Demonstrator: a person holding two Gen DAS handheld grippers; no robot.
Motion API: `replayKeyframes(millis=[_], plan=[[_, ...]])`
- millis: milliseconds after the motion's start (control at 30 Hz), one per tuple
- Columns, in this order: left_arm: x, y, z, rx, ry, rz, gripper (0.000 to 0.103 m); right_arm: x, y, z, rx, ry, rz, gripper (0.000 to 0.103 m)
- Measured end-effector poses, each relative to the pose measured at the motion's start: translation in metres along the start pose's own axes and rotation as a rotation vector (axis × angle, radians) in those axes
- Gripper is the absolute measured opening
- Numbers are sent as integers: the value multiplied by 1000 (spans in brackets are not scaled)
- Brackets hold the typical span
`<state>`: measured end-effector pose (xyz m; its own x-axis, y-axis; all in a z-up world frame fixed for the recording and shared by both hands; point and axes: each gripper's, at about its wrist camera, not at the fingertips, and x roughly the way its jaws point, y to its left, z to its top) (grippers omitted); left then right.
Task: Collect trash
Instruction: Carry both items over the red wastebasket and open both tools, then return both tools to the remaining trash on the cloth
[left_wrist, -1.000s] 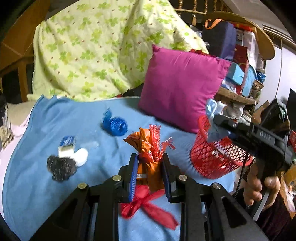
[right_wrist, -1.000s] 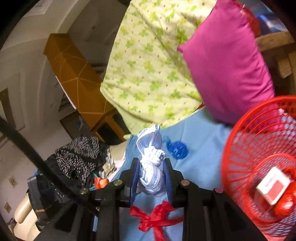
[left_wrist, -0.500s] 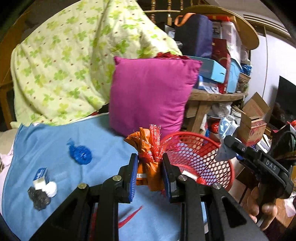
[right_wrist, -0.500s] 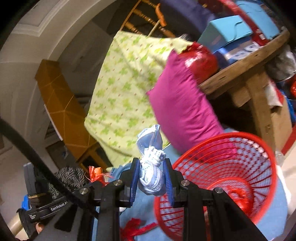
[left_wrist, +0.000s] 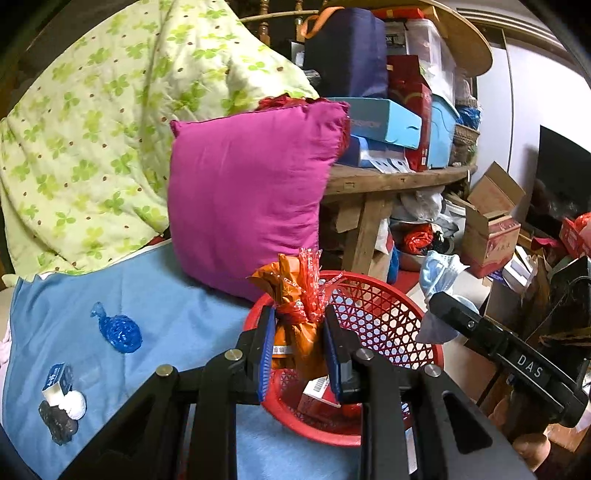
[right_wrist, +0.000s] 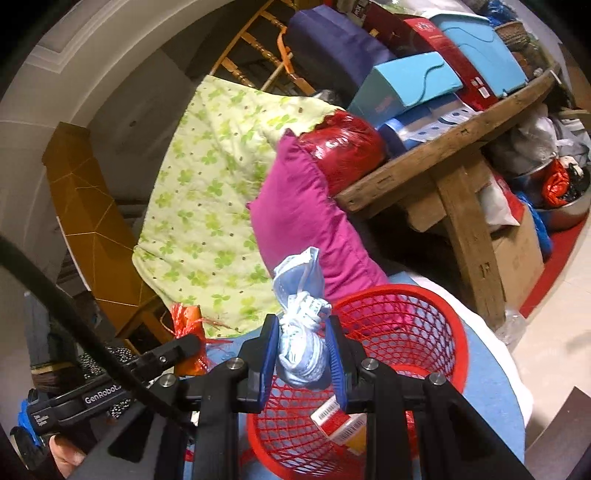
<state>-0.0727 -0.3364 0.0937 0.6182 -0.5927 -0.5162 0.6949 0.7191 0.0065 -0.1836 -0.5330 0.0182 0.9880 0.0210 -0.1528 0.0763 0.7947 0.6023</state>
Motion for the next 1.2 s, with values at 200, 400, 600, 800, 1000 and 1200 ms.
replayKeyframes(millis=[200,400,600,800,1000,1200], plan=[[15,-7,1,16,21,-14,27,2,-7,-2,11,23,-17,29],[33,-2,1,1,54,-68,27,7,-9,-3,21,38,-25,29],[47,11,-1,-38,83,-115,64,22,-17,-6,73,106,-49,39],[24,29,-3,-19,20,-49,65,17,-9,-4,70,50,-33,68],[-20,94,-25,-77,-13,121,67,14,40,-11,-65,-2,86,68],[-83,195,-78,-218,-5,362,67,29,93,-34,-175,48,222,68]])
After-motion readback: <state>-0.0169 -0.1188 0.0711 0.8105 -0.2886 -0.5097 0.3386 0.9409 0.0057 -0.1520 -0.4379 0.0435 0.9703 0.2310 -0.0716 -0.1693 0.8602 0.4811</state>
